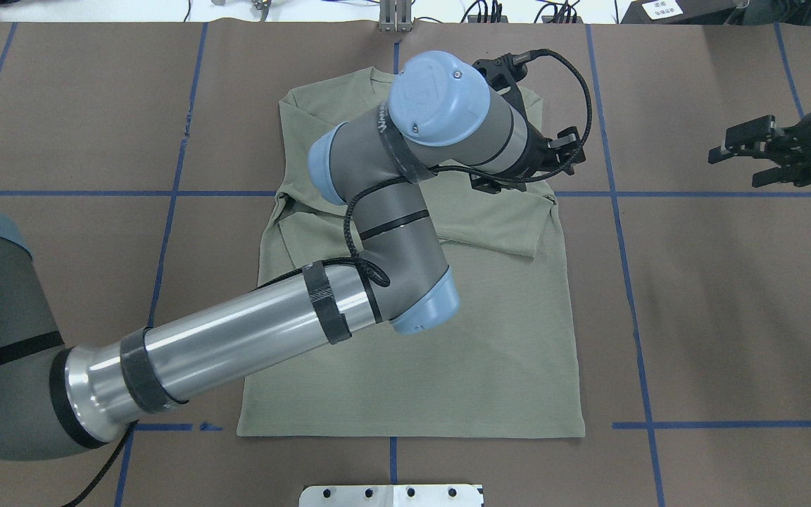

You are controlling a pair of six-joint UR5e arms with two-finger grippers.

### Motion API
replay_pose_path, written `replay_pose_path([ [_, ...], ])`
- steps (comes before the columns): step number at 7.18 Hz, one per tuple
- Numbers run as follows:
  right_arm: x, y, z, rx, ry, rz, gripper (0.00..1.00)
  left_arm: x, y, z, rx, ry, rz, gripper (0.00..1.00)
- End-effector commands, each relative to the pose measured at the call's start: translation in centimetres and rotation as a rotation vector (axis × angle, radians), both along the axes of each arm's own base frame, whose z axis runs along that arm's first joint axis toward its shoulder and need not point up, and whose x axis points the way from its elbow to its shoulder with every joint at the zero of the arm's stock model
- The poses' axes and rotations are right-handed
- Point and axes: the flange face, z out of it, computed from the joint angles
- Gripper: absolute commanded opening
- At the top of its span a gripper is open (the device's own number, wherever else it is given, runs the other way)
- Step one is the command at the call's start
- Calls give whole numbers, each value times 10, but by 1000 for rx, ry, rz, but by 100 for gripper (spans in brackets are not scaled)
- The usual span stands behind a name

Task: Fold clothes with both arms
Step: 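Fold the held sleeve across the chest toward the right gripper, release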

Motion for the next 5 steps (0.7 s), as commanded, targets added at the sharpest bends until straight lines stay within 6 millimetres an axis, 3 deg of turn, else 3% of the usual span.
replay_pose_path([
  [1, -63, 52, -52, -100, -40, 54, 100, -87, 1, 69, 80, -62, -1, 71],
  [3, -134, 117, -86, -155, -49, 108, 100, -157, -1, 121, 136, -132, -2, 71],
  [4, -153, 156, -100, -187, -69, 111, 100, -182, -5, 151, 166, -165, 17, 71],
  [5, -166, 180, -108, -181, -68, 84, 100, -200, -8, 178, 170, -190, 28, 71],
])
